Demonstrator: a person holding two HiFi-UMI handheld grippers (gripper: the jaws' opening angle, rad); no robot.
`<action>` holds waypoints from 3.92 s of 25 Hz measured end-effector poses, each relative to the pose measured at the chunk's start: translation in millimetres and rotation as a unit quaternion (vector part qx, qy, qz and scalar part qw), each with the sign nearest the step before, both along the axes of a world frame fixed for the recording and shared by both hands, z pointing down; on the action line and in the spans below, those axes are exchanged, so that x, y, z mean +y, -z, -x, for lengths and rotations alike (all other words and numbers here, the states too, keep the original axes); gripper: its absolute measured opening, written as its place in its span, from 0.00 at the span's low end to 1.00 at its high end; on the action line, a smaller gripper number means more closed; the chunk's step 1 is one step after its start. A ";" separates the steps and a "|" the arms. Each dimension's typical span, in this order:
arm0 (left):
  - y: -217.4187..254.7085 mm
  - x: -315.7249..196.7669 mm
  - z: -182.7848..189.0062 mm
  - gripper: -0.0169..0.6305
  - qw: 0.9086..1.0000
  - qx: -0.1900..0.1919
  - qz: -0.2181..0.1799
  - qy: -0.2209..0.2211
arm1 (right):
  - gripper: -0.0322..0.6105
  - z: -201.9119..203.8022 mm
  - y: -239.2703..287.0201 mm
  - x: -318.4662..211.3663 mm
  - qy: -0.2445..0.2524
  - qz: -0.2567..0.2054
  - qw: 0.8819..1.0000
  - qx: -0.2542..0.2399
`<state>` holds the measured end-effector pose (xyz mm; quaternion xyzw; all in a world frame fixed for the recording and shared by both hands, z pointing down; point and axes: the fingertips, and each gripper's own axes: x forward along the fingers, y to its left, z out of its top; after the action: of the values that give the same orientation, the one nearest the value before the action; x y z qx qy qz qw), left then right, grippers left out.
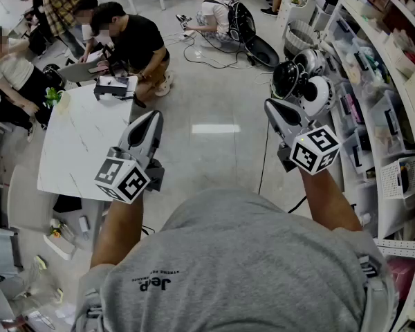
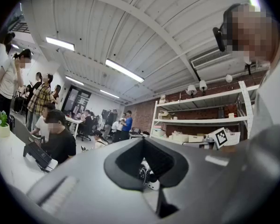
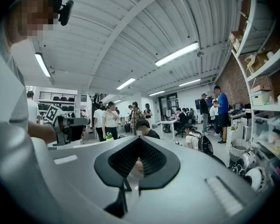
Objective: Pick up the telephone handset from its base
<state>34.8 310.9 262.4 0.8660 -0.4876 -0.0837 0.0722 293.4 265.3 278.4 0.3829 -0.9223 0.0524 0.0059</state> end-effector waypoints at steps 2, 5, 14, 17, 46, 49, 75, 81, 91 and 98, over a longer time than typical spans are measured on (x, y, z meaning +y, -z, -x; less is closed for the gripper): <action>0.8 -3.5 -2.2 0.11 1.000 0.000 0.000 0.000 | 0.05 -1.6 0.7 -3.6 0.002 0.000 1.000 -0.001; 1.1 -7.6 -4.2 0.11 1.000 0.000 0.000 0.000 | 0.05 -3.2 1.5 -8.0 0.003 -0.001 1.000 -0.003; 0.4 -12.1 -11.6 0.11 1.000 -0.003 -0.002 0.005 | 0.05 -11.7 0.6 -14.4 0.001 -0.007 1.000 0.009; 1.6 -15.1 -19.0 0.11 1.000 -0.005 0.001 0.007 | 0.05 -19.2 3.8 -18.5 0.001 -0.008 1.000 0.002; -24.4 -110.8 -76.4 0.52 0.999 0.000 0.039 -0.012 | 0.06 -50.2 -13.8 -123.9 0.040 0.007 0.999 -0.016; -31.6 -157.0 -51.3 0.52 0.999 0.007 0.032 -0.034 | 0.06 -27.5 -19.6 -157.8 0.024 0.007 1.000 -0.010; -49.3 -480.2 99.8 0.52 0.990 0.027 0.062 -0.121 | 0.06 156.9 -29.2 -442.6 -0.011 0.035 0.999 0.025; -58.9 -530.8 51.8 0.52 0.993 0.003 0.069 -0.098 | 0.06 110.4 -51.6 -512.1 0.020 0.047 0.999 -0.005; -65.8 -624.3 -30.7 0.52 0.994 0.004 0.087 -0.059 | 0.06 51.8 -61.8 -626.4 0.092 0.054 0.994 -0.005; -76.8 -651.3 -2.8 0.66 0.994 0.018 0.091 -0.066 | 0.06 95.3 -71.6 -651.6 0.106 0.056 0.993 0.006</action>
<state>37.6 -340.4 339.2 0.8844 -0.4339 -0.0500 0.1646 198.1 -386.2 350.1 0.2820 -0.9533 0.1011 0.0389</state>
